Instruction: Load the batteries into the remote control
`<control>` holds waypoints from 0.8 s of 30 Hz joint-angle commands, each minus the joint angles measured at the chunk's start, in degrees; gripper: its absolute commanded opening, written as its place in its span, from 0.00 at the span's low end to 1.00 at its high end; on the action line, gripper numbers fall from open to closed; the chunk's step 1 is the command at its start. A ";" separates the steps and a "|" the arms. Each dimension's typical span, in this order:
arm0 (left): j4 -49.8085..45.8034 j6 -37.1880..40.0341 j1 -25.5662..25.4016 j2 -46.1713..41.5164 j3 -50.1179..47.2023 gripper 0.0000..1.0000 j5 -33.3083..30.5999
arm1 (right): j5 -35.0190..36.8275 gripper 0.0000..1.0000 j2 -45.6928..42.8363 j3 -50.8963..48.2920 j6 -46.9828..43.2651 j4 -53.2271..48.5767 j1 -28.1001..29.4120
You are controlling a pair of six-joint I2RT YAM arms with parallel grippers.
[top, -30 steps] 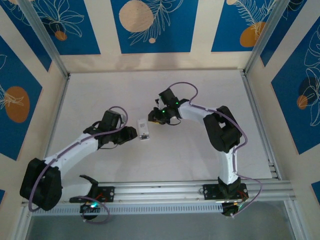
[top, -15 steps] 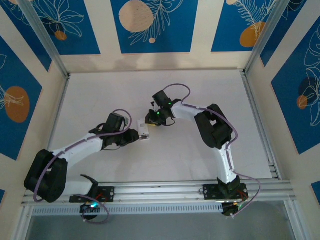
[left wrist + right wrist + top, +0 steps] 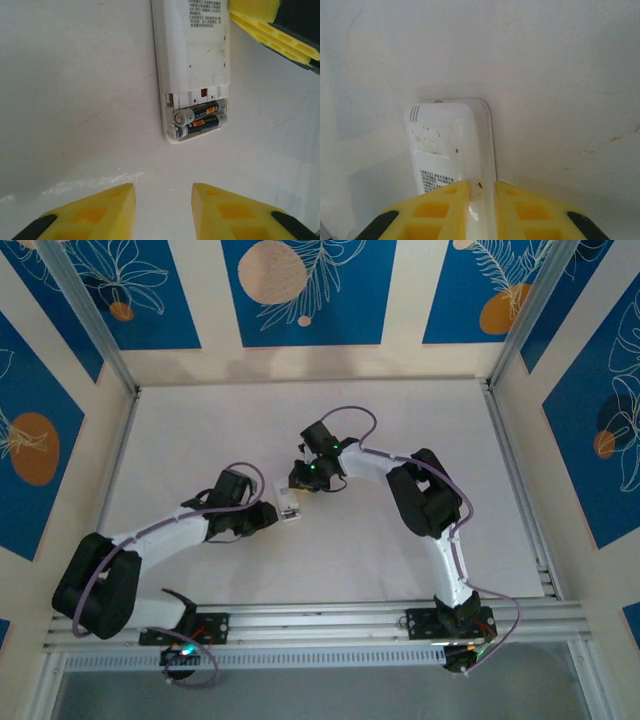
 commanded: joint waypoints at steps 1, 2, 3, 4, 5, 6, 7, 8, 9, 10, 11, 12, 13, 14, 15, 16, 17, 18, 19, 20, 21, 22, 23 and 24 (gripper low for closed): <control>3.31 -1.45 -0.44 2.56 -0.33 0.32 0.99 | -0.55 0.22 1.59 1.43 -1.14 -2.98 1.04; 3.79 -1.86 -0.44 3.19 -0.24 0.31 1.43 | -0.95 0.23 1.38 1.25 -1.14 -2.79 1.09; 4.47 -2.46 -0.44 3.90 -0.22 0.30 1.86 | -1.33 0.25 1.04 0.91 -1.14 -2.34 1.18; 5.14 -3.00 -0.44 4.34 -0.32 0.30 2.03 | -1.85 0.29 0.74 0.51 -1.28 -1.75 1.22; 5.73 -3.32 -0.44 4.61 -0.48 0.29 2.03 | -2.41 0.31 0.54 0.22 -1.44 -1.18 1.22; 6.27 -3.68 -0.44 4.89 -0.58 0.29 2.15 | -2.86 0.32 0.53 -0.14 -1.53 -0.67 1.31; 6.69 -3.93 -0.44 5.01 -0.59 0.29 2.12 | -3.16 0.33 0.60 -0.27 -1.61 -0.48 1.30; 6.92 -3.93 -0.44 5.17 -0.59 0.29 2.08 | -3.37 0.33 0.69 -0.36 -1.75 -0.36 1.23; 7.06 -3.99 -0.43 5.23 -0.58 0.29 2.22 | -3.50 0.33 0.87 -0.45 -1.84 -0.25 1.25; 7.06 -3.91 -0.43 5.25 -0.52 0.29 2.13 | -3.40 0.32 1.09 -0.33 -1.76 -0.39 1.30; 6.98 -3.96 -0.44 5.19 -0.45 0.28 2.09 | -3.31 0.31 1.34 -0.16 -1.76 -0.58 1.29; 6.92 -3.92 -0.44 5.27 -0.50 0.29 1.94 | -3.21 0.31 1.74 0.31 -1.80 -1.05 1.31; 6.84 -3.91 -0.44 5.35 -0.47 0.29 1.95 | -2.63 0.30 2.08 0.82 -1.97 -1.78 1.39; 6.75 -3.96 -0.44 5.51 -0.43 0.28 1.97 | -2.14 0.30 2.36 1.18 -2.21 -2.36 1.61; 6.76 -4.00 -0.44 5.69 -0.46 0.29 1.98 | -1.43 0.30 2.62 1.47 -2.48 -2.92 1.81; 6.79 -4.20 -0.43 5.93 -0.59 0.28 1.98 | -0.24 0.30 2.71 1.89 -2.75 -3.67 1.98; 6.86 -4.27 -0.46 6.17 -0.59 0.28 1.98 | 0.60 0.30 2.97 2.28 -3.08 -4.44 2.21; 7.00 -4.39 -0.44 6.41 -0.55 0.28 2.07 | 1.60 0.29 3.24 2.73 -3.47 -5.34 2.44; 7.05 -4.69 -0.44 6.73 -0.58 0.27 2.21 | 2.80 0.28 3.43 3.02 -3.91 -6.18 2.74; 7.38 -4.92 -0.44 7.00 -0.59 0.27 2.40 | 3.69 0.28 3.56 3.19 -4.23 -6.76 3.04; 7.75 -5.20 -0.44 7.36 -0.59 0.26 2.70 | 4.48 0.27 3.61 3.17 -4.40 -7.23 3.26; 7.92 -5.44 -0.44 7.68 -0.45 0.25 2.89 | 5.16 0.27 3.63 3.08 -4.23 -7.76 3.50; 8.22 -5.66 -0.44 7.98 -0.47 0.25 3.02 | 5.46 0.26 3.53 2.95 -4.23 -7.89 3.67; 8.60 -5.89 -0.44 8.14 -0.46 0.24 3.17 | 5.59 0.26 3.43 2.73 -4.00 -7.95 3.81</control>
